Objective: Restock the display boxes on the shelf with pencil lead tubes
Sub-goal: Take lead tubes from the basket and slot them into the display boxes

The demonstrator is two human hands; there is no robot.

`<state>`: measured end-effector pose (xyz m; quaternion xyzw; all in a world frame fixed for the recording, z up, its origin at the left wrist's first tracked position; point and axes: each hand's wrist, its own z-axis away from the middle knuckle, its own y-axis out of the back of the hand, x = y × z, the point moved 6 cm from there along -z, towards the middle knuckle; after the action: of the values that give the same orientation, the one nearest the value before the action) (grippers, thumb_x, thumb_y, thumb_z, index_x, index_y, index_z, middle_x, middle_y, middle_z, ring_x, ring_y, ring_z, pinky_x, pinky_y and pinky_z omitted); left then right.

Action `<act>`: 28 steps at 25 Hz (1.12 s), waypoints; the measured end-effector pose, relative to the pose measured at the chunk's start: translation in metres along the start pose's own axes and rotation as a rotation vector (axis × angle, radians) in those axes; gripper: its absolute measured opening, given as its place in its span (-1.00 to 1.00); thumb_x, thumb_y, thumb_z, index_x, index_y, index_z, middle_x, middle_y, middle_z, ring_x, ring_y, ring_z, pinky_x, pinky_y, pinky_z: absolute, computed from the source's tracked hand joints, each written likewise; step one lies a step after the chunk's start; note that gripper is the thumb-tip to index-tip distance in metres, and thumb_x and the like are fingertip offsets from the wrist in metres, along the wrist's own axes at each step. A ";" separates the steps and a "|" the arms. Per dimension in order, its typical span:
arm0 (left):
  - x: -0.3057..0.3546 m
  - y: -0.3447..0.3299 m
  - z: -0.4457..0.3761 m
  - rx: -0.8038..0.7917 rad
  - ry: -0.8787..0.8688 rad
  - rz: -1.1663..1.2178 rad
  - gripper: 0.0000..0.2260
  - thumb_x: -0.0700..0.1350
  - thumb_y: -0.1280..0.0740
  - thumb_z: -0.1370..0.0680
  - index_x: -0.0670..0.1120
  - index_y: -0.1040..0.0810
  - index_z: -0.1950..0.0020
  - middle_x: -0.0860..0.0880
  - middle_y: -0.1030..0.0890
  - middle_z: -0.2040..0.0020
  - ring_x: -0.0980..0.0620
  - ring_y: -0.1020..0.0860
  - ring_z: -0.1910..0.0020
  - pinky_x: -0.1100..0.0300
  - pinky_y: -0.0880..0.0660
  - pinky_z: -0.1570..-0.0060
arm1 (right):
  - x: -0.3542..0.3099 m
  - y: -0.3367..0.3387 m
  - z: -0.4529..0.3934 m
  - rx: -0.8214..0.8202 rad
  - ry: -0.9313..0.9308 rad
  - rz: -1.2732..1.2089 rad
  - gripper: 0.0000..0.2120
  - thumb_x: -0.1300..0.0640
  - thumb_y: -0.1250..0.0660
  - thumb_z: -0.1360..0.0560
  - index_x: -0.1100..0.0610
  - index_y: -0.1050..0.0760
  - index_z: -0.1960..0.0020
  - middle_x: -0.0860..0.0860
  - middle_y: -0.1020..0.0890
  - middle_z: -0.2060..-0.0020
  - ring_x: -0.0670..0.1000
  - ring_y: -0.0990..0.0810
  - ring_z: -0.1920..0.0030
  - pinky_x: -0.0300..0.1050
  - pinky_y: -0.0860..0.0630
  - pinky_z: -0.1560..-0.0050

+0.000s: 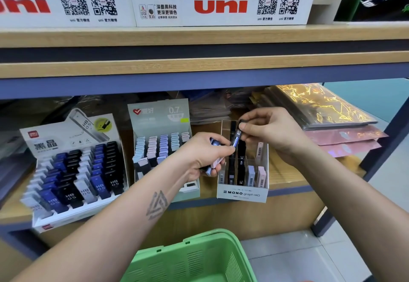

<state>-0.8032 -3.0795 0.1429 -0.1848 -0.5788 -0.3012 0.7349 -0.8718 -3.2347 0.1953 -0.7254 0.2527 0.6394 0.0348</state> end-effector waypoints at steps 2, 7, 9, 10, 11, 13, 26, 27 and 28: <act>0.002 0.005 0.001 0.017 0.035 0.089 -0.90 -0.19 -0.46 -0.55 -0.16 -0.62 -0.04 -0.11 -0.49 0.37 0.05 -0.42 0.51 0.29 -0.36 0.57 | -0.004 0.006 -0.012 0.048 0.014 0.001 -0.85 0.32 -0.47 -0.50 0.26 -0.61 -0.06 0.22 -0.71 0.14 0.12 -0.73 0.19 -0.10 -0.67 0.14; 0.004 0.011 0.003 -0.025 0.234 0.443 -0.93 -0.24 -0.37 -0.55 -0.17 -0.56 -0.03 -0.10 -0.50 0.34 0.09 -0.45 0.49 0.31 -0.45 0.54 | -0.007 0.026 -0.041 0.194 0.106 0.250 -0.85 0.27 -0.48 -0.49 0.05 -0.62 0.03 0.05 -0.71 0.03 0.08 -0.70 0.05 0.03 -0.66 -0.05; 0.007 0.012 0.003 -0.027 0.243 0.558 -0.85 -0.30 -0.32 -0.56 -0.19 -0.56 -0.12 -0.12 -0.50 0.32 0.06 -0.47 0.46 0.29 -0.48 0.51 | -0.005 0.027 -0.041 0.240 0.170 0.468 -0.84 0.25 -0.48 -0.50 0.09 -0.65 -0.06 0.04 -0.70 -0.02 0.04 -0.66 0.02 -0.11 -0.61 -0.03; 0.007 0.011 0.003 -0.024 0.244 0.607 -0.84 -0.32 -0.31 -0.57 -0.21 -0.56 -0.14 -0.15 -0.51 0.31 0.04 -0.49 0.44 0.27 -0.50 0.50 | -0.004 0.025 -0.040 0.262 0.207 0.573 -0.82 0.25 -0.48 -0.49 0.13 -0.66 -0.09 0.06 -0.70 -0.03 0.04 -0.65 -0.01 -0.11 -0.58 -0.05; 0.007 0.009 0.003 -0.024 0.249 0.649 -0.84 -0.33 -0.31 -0.58 -0.23 -0.55 -0.14 -0.17 -0.53 0.30 0.02 -0.52 0.44 0.25 -0.53 0.48 | -0.001 0.023 -0.040 0.272 0.233 0.643 -0.81 0.25 -0.49 -0.48 0.16 -0.66 -0.09 0.07 -0.70 -0.02 0.06 -0.64 -0.03 -0.06 -0.59 -0.09; 0.006 0.007 0.002 -0.034 0.265 0.713 -0.90 -0.34 -0.33 -0.58 -0.28 -0.54 -0.08 -0.23 -0.58 0.27 -0.04 -0.58 0.42 0.19 -0.59 0.41 | 0.004 0.017 -0.042 0.260 0.242 0.703 -0.84 0.25 -0.49 -0.48 0.16 -0.66 -0.06 0.08 -0.70 0.01 0.08 -0.65 -0.02 0.04 -0.61 -0.11; -0.001 0.007 0.005 -0.102 0.259 0.460 -0.85 -0.22 -0.38 -0.59 -0.31 -0.64 -0.05 -0.22 -0.63 0.15 -0.03 -0.60 0.24 0.21 -0.58 0.45 | 0.029 -0.010 -0.048 0.210 0.351 0.943 -0.76 0.37 -0.36 -0.50 0.14 -0.66 -0.08 0.12 -0.71 0.06 0.16 -0.68 0.06 0.07 -0.63 0.02; 0.000 0.008 0.005 -0.097 0.239 0.481 -0.86 -0.25 -0.39 -0.57 -0.32 -0.62 -0.05 -0.23 -0.63 0.11 -0.03 -0.60 0.25 0.23 -0.57 0.45 | 0.028 -0.010 -0.048 0.211 0.349 0.964 -0.74 0.36 -0.34 -0.50 0.12 -0.66 -0.10 0.11 -0.71 0.05 0.16 -0.68 0.05 0.08 -0.64 0.01; 0.001 0.010 0.004 -0.086 0.215 0.506 -0.87 -0.28 -0.39 -0.56 -0.32 -0.61 -0.06 -0.25 -0.64 0.08 -0.05 -0.62 0.26 0.23 -0.58 0.43 | 0.026 -0.009 -0.048 0.221 0.340 0.975 -0.75 0.33 -0.34 -0.52 0.10 -0.66 -0.12 0.10 -0.72 0.03 0.15 -0.68 0.04 0.09 -0.64 -0.01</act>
<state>-0.7998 -3.0697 0.1458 -0.3214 -0.4195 -0.1500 0.8356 -0.8233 -3.2531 0.1773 -0.6092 0.6288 0.4240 -0.2318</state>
